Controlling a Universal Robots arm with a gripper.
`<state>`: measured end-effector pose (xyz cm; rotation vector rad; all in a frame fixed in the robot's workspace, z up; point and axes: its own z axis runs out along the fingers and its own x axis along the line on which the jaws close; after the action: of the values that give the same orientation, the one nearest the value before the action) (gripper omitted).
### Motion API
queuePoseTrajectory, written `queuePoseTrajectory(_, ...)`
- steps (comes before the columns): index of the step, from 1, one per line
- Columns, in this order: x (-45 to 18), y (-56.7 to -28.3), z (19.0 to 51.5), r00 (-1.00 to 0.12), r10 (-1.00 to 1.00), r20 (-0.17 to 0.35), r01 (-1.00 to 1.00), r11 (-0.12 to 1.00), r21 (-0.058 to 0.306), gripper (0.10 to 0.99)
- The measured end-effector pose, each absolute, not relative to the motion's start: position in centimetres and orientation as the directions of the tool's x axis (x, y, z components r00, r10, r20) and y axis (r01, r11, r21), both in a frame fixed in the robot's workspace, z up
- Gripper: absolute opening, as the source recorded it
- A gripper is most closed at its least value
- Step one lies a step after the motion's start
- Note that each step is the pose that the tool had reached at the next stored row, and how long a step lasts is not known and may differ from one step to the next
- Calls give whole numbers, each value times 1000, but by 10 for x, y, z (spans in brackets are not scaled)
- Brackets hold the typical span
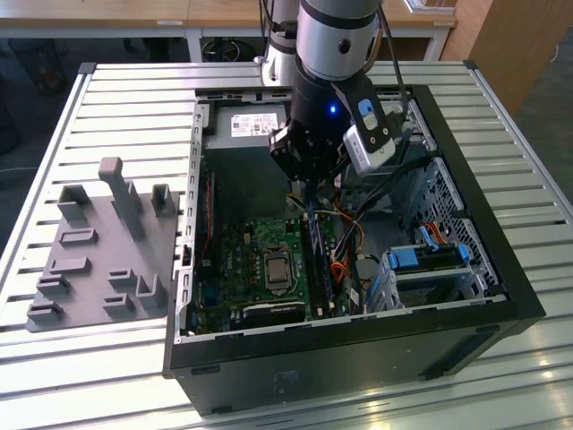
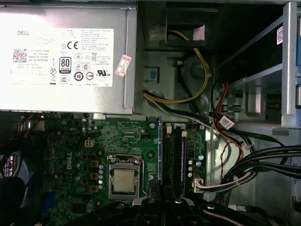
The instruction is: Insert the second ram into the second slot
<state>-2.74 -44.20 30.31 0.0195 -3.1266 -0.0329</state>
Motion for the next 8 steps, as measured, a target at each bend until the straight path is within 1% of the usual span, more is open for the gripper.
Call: queuePoseTrajectory(8, -27, -442, 298, -1000, -13, 15, -12, 1000, 21, 137)
